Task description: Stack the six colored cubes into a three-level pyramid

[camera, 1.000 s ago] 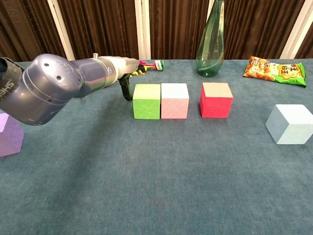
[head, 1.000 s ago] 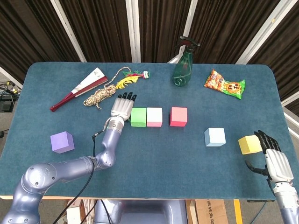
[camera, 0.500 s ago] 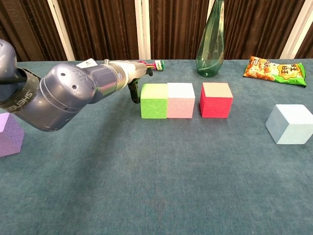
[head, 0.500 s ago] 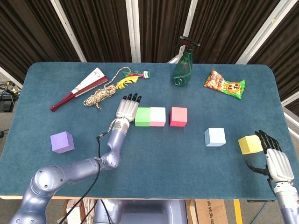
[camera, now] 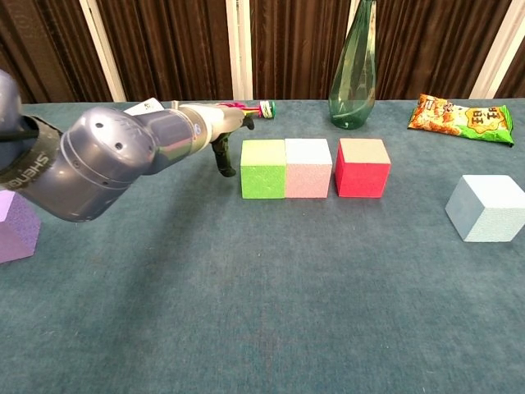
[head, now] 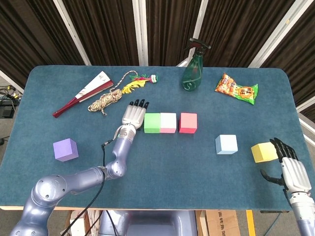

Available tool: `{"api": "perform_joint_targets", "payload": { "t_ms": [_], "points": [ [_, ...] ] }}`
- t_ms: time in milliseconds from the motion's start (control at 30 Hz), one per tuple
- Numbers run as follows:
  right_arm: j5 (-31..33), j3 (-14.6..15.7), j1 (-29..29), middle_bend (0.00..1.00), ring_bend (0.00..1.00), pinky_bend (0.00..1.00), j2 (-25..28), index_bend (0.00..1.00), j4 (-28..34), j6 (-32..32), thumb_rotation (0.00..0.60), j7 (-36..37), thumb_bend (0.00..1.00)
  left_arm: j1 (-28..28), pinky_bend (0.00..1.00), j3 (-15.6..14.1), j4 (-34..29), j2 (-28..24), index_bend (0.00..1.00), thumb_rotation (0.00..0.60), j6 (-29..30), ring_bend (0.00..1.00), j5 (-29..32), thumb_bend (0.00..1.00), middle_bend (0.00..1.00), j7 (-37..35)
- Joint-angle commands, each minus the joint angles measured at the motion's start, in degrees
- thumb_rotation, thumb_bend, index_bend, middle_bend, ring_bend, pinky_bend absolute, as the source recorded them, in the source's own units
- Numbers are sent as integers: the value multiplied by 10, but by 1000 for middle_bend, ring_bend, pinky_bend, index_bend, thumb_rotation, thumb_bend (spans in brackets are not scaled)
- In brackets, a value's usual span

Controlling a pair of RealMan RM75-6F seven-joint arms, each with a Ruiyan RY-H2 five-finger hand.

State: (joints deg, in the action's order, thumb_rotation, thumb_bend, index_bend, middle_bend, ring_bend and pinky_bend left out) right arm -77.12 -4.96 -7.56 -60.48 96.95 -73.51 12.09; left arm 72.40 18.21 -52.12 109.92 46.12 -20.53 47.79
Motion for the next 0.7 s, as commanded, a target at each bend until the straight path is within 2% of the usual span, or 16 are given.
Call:
{"api": "perform_joint_targets", "payload": {
  "t_ms": [33,300,433,533,633,700],
  "points": [
    [0,0,0,0,0,0,0,0,0,0,600,0,305,-22,120,-5,-32,-25,0,600,18,24,-2,384,0,-1],
    [-5,2,2,0,0,0,-1,0,0,-5,600,-5,305,-82,118,-4,-153,-118,0,600,69,24,-13,362,0,-32],
    [-9,2,2,0,0,0,-6,0,-2,-10,600,-14,305,-126,107,4,-262,-202,0,600,107,24,-32,309,0,-66],
    [-6,0,2,0,0,0,-9,0,-2,-13,600,-18,305,-150,102,4,-320,-247,0,600,127,24,-41,258,0,-78],
    [0,-2,2,0,0,0,-13,0,0,-13,600,-27,305,-199,101,-3,-435,-326,0,600,166,22,-64,203,0,-104],
    [1,-3,2,0,0,0,-15,0,2,-16,600,-32,305,-226,99,-12,-484,-361,0,600,188,14,-88,185,0,-121]
  ]
}}
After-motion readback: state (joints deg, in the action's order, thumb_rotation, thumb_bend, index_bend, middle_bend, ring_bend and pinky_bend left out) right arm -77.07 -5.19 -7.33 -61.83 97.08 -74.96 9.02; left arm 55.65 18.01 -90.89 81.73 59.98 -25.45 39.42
